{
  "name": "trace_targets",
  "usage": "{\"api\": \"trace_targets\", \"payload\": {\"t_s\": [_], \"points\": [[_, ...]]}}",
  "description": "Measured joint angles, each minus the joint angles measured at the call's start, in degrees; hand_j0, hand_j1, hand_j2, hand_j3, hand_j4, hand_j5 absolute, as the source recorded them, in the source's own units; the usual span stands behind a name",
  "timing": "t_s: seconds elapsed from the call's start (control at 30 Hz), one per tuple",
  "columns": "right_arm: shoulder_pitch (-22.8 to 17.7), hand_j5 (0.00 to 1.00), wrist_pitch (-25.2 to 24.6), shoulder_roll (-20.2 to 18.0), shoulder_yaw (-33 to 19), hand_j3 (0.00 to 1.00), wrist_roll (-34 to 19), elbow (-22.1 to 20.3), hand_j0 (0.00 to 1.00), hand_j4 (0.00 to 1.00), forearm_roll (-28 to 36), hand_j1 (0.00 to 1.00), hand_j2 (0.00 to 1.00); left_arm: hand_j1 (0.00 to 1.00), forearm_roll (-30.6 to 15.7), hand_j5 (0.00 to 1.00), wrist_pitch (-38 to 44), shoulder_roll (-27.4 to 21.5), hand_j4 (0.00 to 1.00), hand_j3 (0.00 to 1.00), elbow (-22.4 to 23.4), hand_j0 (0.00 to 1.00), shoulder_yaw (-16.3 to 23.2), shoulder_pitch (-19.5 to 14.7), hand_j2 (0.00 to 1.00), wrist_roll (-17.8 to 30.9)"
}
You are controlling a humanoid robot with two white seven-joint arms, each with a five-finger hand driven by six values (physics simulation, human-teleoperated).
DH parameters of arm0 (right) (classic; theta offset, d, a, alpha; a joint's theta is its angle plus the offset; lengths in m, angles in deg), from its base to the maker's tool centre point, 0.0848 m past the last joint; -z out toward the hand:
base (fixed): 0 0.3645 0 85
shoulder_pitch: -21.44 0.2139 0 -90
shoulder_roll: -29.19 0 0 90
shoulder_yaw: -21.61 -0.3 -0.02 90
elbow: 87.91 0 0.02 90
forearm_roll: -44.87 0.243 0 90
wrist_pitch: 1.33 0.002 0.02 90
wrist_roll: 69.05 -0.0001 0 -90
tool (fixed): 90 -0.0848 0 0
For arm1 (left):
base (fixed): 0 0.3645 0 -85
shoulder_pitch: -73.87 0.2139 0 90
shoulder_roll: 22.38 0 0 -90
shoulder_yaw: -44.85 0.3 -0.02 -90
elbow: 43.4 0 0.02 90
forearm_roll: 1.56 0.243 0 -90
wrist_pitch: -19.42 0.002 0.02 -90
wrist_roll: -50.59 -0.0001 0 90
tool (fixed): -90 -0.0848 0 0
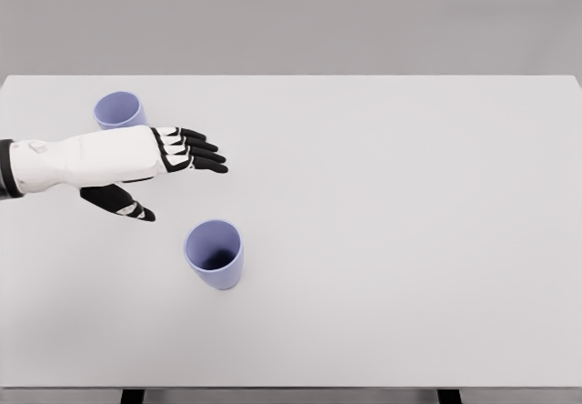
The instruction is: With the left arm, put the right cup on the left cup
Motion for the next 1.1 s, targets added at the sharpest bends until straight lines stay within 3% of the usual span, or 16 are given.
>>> {"api": "trace_targets", "payload": {"t_s": [0.3, 0.37, 0.6, 0.8, 0.87, 1.1], "points": [[-0.18, 1.0, -0.01, 0.0, 0.06, 1.0, -0.06, -0.01, 1.0, 1.0, 0.07, 1.0, 1.0, 1.0, 3.19, 1.0, 0.0, 0.14, 1.0, 1.0, -0.03, 1.0, -0.03, 0.62, 1.0, -0.07], [-0.18, 1.0, -0.01, 0.0, 0.13, 1.0, -0.06, 0.01, 1.0, 1.0, 0.06, 1.0, 1.0, 1.0, 3.73, 1.0, -0.01, 0.42, 1.0, 1.0, -0.03, 1.0, 0.0, 2.2, 1.0, -0.05], [-0.18, 1.0, -0.01, 0.0, 0.14, 1.0, -0.06, 0.02, 1.0, 1.0, 0.06, 1.0, 1.0, 1.0, 4.0, 1.0, 0.01, 1.3, 1.0, 1.0, -0.04, 1.0, -0.54, 1.76, 1.0, -0.18], [-0.18, 1.0, -0.01, 0.0, 0.18, 1.0, -0.07, 0.02, 1.0, 1.0, 0.06, 1.0, 1.0, 1.0, 3.08, 1.0, -0.02, 1.1, 1.0, 1.0, -0.05, 1.0, 0.44, 1.4, 1.0, 9.05], [-0.18, 1.0, -0.01, 0.0, 0.18, 1.0, -0.07, 0.02, 1.0, 1.0, 0.06, 1.0, 1.0, 1.0, 2.86, 1.0, -0.02, 1.1, 1.0, 1.0, -0.04, 1.0, 0.61, -0.53, 1.0, 10.37], [-0.18, 1.0, -0.01, 0.0, 0.18, 1.0, -0.07, 0.02, 1.0, 1.0, 0.06, 1.0, 1.0, 1.0, 1.66, 1.0, -0.04, 1.08, 1.0, 1.0, -0.1, 1.0, 0.96, -1.15, 1.0, 11.64]]}}
